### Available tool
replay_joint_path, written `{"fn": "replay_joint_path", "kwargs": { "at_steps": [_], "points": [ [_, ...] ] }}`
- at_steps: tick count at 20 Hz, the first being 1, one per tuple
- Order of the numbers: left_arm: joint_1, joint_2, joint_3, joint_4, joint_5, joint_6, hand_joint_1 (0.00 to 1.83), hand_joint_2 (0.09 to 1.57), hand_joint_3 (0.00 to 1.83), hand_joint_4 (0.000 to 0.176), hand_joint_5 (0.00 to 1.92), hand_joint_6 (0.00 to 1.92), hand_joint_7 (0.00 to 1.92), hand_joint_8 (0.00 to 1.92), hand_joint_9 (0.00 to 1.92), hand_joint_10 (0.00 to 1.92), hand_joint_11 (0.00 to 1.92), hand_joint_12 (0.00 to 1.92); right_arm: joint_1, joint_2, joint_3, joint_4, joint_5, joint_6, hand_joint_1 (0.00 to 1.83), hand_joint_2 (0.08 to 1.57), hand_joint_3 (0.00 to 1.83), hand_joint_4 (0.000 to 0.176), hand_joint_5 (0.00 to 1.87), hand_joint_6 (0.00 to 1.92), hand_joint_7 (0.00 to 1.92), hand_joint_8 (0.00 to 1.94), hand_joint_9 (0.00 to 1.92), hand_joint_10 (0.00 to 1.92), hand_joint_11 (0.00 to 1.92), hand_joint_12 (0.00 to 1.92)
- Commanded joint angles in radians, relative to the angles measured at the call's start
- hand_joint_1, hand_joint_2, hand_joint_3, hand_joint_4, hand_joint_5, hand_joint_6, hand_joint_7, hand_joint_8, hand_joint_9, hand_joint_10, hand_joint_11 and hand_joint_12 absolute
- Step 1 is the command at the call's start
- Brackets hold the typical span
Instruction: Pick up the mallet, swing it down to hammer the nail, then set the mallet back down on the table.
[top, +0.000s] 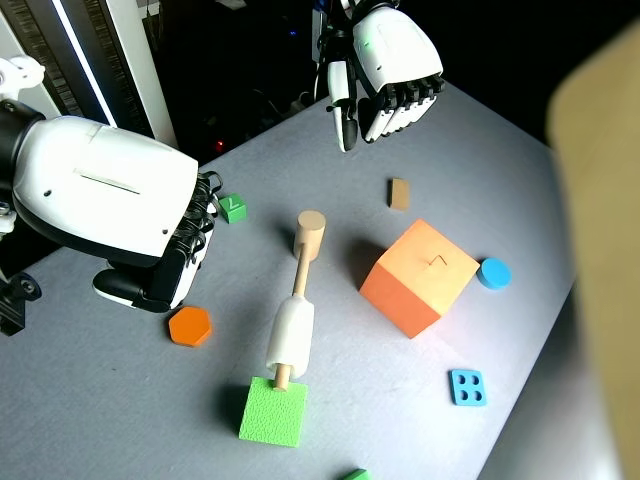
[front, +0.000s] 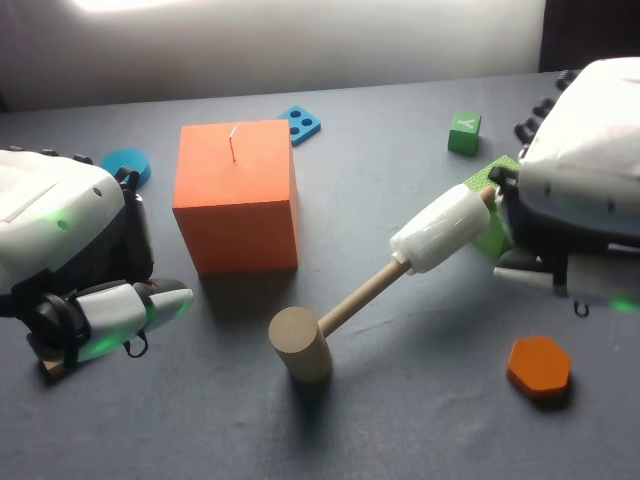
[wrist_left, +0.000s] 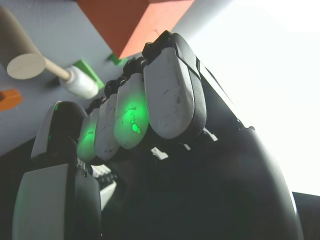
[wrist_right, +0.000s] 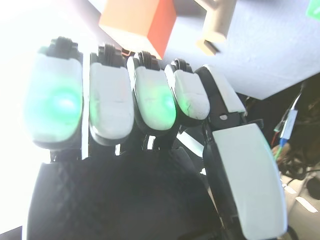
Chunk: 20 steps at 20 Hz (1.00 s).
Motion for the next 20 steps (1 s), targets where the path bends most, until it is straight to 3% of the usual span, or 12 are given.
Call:
{"fn": "replay_joint_path", "kwargs": {
  "at_steps": [1,3,6,7,9,10,11,12,14,17,18,20],
  "points": [
    [-0.011,0.002,0.003,0.042,-0.078,-0.003,0.0,1.13,0.23,0.0,0.0,0.01,0.0,0.0,0.0,0.0,0.0,0.0,0.005,0.005,-0.003,-0.009,0.121,-0.015,0.18,1.12,0.13,0.0,0.08,0.06,0.07,0.06,0.06,0.08,0.0,0.53],
    [-0.015,0.002,0.004,0.042,-0.078,-0.003,0.0,1.23,0.04,0.0,0.0,0.0,0.0,0.0,0.0,0.0,0.0,0.0,0.022,0.0,0.0,-0.006,0.059,-0.018,0.2,1.18,0.01,0.0,0.1,0.0,0.1,0.0,0.1,0.01,0.0,0.56],
    [-0.013,0.002,0.006,0.042,-0.081,-0.007,0.0,1.22,0.03,0.0,0.0,0.0,0.0,0.0,0.0,0.0,0.0,0.0,0.028,-0.004,0.013,-0.007,0.055,-0.023,0.25,1.17,0.0,0.0,0.1,0.0,0.08,0.0,0.09,0.0,0.0,0.53],
    [-0.01,0.002,0.008,0.042,-0.081,-0.013,0.0,1.22,0.03,0.0,0.0,0.0,0.0,0.0,0.0,0.0,0.0,0.0,0.023,-0.004,0.014,-0.007,0.068,-0.044,0.32,1.16,0.0,0.0,0.1,0.0,0.08,0.0,0.09,0.0,0.0,0.53],
    [-0.002,0.002,0.016,0.079,-0.081,-0.052,0.0,1.22,0.03,0.0,0.0,0.0,0.0,0.0,0.0,0.0,0.0,0.0,0.012,-0.002,0.015,-0.006,0.089,-0.072,0.7,1.09,0.0,0.0,0.05,0.0,0.02,0.0,0.02,0.0,0.0,0.34],
    [0.008,0.002,0.03,0.135,-0.07,-0.116,0.0,1.23,0.03,0.0,0.0,0.0,0.0,0.0,0.0,0.0,0.0,0.0,0.018,-0.004,0.017,0.019,0.072,-0.071,0.96,1.04,0.0,0.0,0.01,0.0,0.0,0.0,0.0,0.0,0.0,0.33],
    [0.011,0.002,0.041,0.177,-0.057,-0.151,0.0,1.22,0.02,0.0,0.0,0.0,0.0,0.0,0.0,0.0,0.0,0.0,0.026,-0.006,0.021,0.05,0.062,-0.071,1.1,0.95,0.0,0.0,0.01,0.0,0.0,0.0,0.01,0.0,0.0,0.44],
    [0.012,0.002,0.053,0.216,-0.039,-0.192,0.0,1.23,0.02,0.0,0.0,0.0,0.0,0.0,0.0,0.0,0.0,0.0,0.035,-0.01,0.026,0.075,0.047,-0.071,1.13,0.89,0.0,0.0,0.03,0.01,0.0,0.0,0.02,0.01,0.0,0.52],
    [0.018,0.002,0.085,0.329,-0.003,-0.296,0.0,1.23,0.02,0.0,0.0,0.0,0.0,0.0,0.0,0.0,0.0,0.0,0.035,-0.022,0.041,0.076,0.044,-0.078,1.22,0.9,0.0,0.0,0.03,0.0,0.0,0.0,0.0,0.0,0.0,0.4],
    [0.041,0.0,0.118,0.469,-0.003,-0.438,0.0,1.23,0.02,0.0,0.0,0.0,0.0,0.0,0.0,0.0,0.0,0.0,-0.02,-0.044,0.077,0.077,0.171,-0.165,1.33,0.89,0.0,0.0,0.03,0.0,0.0,0.0,0.0,0.0,0.0,0.48],
    [0.049,-0.003,0.133,0.523,-0.003,-0.488,0.0,1.23,0.02,0.0,0.0,0.0,0.0,0.0,0.0,0.0,0.0,0.0,-0.032,-0.052,0.084,0.148,0.18,-0.241,1.35,0.89,0.0,0.0,0.02,0.0,0.0,0.0,0.0,0.0,0.0,0.46],
    [0.052,-0.011,0.161,0.6,-0.013,-0.553,0.0,1.23,0.02,0.0,0.0,0.0,0.0,0.0,0.0,0.0,0.0,0.0,-0.063,-0.08,0.098,0.489,0.183,-0.618,1.35,0.91,0.01,0.0,0.03,0.01,0.0,0.0,0.0,0.0,0.0,0.4]
  ]
}}
